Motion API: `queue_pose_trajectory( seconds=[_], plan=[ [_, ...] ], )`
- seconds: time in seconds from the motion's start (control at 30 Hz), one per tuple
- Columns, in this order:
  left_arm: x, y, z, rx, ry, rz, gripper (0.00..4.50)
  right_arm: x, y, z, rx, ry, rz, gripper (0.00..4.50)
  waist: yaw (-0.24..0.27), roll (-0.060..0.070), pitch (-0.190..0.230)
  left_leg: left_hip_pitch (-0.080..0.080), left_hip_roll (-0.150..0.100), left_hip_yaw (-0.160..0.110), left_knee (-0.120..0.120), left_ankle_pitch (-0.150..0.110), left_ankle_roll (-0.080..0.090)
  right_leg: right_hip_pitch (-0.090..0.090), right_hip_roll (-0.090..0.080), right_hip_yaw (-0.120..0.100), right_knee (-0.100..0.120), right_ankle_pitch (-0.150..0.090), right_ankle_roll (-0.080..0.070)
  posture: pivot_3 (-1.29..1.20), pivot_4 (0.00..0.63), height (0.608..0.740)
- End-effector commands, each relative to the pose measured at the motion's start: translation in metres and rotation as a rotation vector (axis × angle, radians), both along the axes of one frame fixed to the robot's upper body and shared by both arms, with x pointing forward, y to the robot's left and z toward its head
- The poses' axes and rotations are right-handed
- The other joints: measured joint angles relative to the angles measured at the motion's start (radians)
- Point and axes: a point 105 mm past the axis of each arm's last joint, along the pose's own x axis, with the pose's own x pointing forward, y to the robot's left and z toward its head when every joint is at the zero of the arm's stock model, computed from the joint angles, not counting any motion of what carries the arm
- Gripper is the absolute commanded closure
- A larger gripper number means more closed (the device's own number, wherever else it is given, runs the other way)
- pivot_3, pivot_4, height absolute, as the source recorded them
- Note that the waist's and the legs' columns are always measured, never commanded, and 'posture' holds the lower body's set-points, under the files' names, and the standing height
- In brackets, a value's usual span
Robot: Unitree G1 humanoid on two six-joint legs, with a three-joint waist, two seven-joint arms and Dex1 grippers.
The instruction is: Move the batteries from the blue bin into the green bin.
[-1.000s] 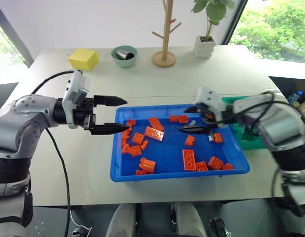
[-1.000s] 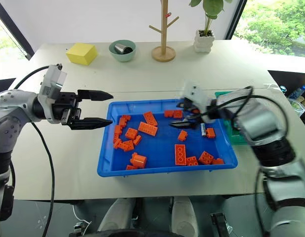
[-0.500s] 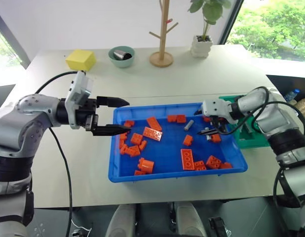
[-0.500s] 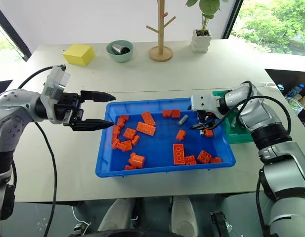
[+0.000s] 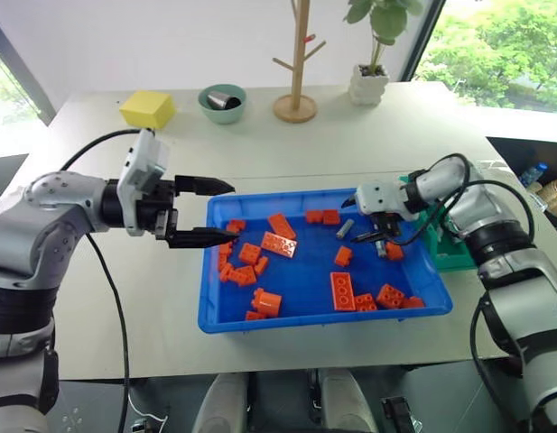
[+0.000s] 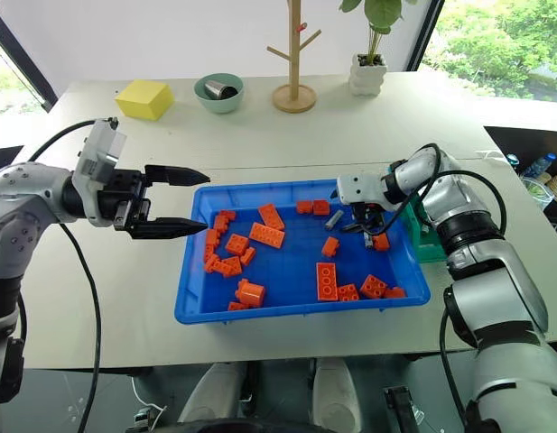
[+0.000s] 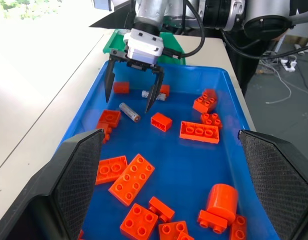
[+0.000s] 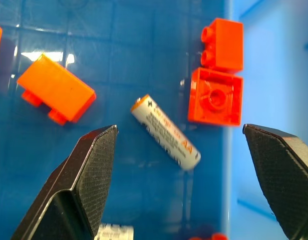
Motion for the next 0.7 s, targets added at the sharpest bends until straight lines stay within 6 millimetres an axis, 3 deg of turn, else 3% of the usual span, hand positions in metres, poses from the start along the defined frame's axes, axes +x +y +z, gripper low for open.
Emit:
queue_pose_trajectory(
  seconds=[0.03, 0.13, 0.23, 0.43, 0.7],
  plan=[
    [-0.003, 0.003, 0.013, -0.007, -0.06, 0.004, 0.0, 0.001, 0.0, 0.004, -0.011, -0.01, 0.023, 0.37, 0.001, 0.0, 0.0, 0.0, 0.0, 0.0, 0.0, 0.0, 0.0, 0.0, 0.0, 0.0, 0.0, 0.0, 0.0, 0.0, 0.15, 0.702],
    [-0.004, 0.003, 0.013, -0.006, -0.062, 0.007, 0.0, 0.001, -0.003, -0.005, -0.034, 0.013, 0.015, 0.37, 0.002, 0.0, 0.0, 0.0, 0.0, 0.0, 0.0, 0.0, 0.0, 0.0, 0.0, 0.0, 0.0, 0.0, 0.0, 0.0, 0.15, 0.702],
    [-0.004, 0.004, 0.014, -0.008, -0.065, 0.012, 0.0, 0.001, -0.006, -0.009, -0.031, 0.035, 0.002, 1.2, 0.001, 0.0, 0.0, 0.0, 0.0, 0.0, 0.0, 0.0, 0.0, 0.0, 0.0, 0.0, 0.0, 0.0, 0.0, 0.0, 0.15, 0.702],
    [-0.005, 0.005, 0.014, -0.01, -0.068, 0.018, 0.0, -0.006, -0.005, -0.011, 0.005, 0.073, 0.006, 4.35, 0.0, 0.0, 0.0, 0.001, 0.0, 0.0, 0.0, 0.0, 0.0, 0.001, 0.0, 0.0, 0.0, 0.0, 0.0, 0.0, 0.15, 0.702],
    [0.0, 0.002, 0.015, -0.017, -0.073, 0.011, 0.0, -0.008, -0.009, -0.008, 0.026, 0.083, -0.033, 4.49, 0.001, 0.0, 0.0, 0.001, 0.0, 0.0, 0.0, 0.0, 0.0, 0.001, 0.0, 0.0, 0.0, 0.0, 0.0, 0.0, 0.15, 0.702]
  ],
)
